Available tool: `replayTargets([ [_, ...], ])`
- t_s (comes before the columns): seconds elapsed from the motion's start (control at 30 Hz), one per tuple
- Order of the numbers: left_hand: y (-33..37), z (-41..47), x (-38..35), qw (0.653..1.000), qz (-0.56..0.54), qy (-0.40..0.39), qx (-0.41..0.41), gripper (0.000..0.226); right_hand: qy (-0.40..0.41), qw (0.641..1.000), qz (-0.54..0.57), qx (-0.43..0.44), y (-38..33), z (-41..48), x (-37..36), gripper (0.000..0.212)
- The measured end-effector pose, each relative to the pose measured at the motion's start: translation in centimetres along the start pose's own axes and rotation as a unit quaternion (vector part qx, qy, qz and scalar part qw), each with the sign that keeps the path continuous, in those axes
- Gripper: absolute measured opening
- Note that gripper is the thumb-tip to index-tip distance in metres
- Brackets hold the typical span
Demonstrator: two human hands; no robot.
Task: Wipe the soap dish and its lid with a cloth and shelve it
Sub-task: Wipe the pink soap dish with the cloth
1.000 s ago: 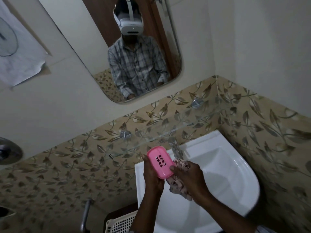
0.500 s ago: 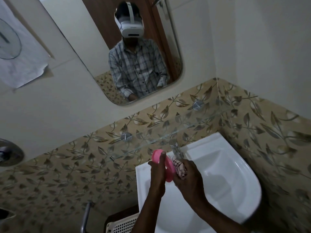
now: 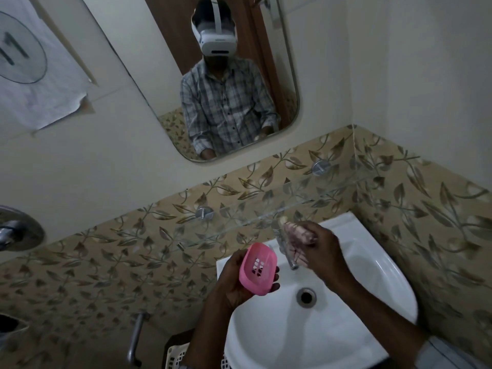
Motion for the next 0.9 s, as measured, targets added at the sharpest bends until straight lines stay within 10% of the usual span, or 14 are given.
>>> replayTargets([
  [0.2, 0.3, 0.9, -2.2, 1.000, -0.019, 0.007, -0.024, 0.056, -0.135, 0.853, -0.305, 0.401, 0.7, -2.6, -5.4, 0.046],
  [0.4, 0.0, 0.5, -2.2, 0.999, -0.021, -0.012, -0.041, 0.049, -0.084, 0.841, -0.307, 0.437, 1.0, -0.7, -5.5, 0.021],
  [0.5, -0.3, 0.5, -1.8, 0.998, -0.053, -0.014, -0.020, 0.047, -0.173, 0.773, -0.324, 0.518, 2.0, -1.5, -6.0, 0.022],
  [0.73, -0.2, 1.4, -0.8, 0.992, -0.019, 0.013, -0.128, 0.056, -0.084, 0.785, -0.440, 0.428, 1.9, -1.1, -6.9, 0.052],
  [0.9, -0.6, 1.5, -1.0, 0.983, 0.018, 0.039, -0.181, 0.044, 0.025, 0.813, -0.533, 0.235, -0.3, 0.3, -6.5, 0.029],
])
Point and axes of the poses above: each hand's wrist, its own z-axis towards the middle knuckle, its own x-axis out of the back of the hand, y = z × x, the point moved 3 cm from there along z, towards the middle knuckle, and after that the axes turned 9 degrees about -x, right-handed, at the moved point
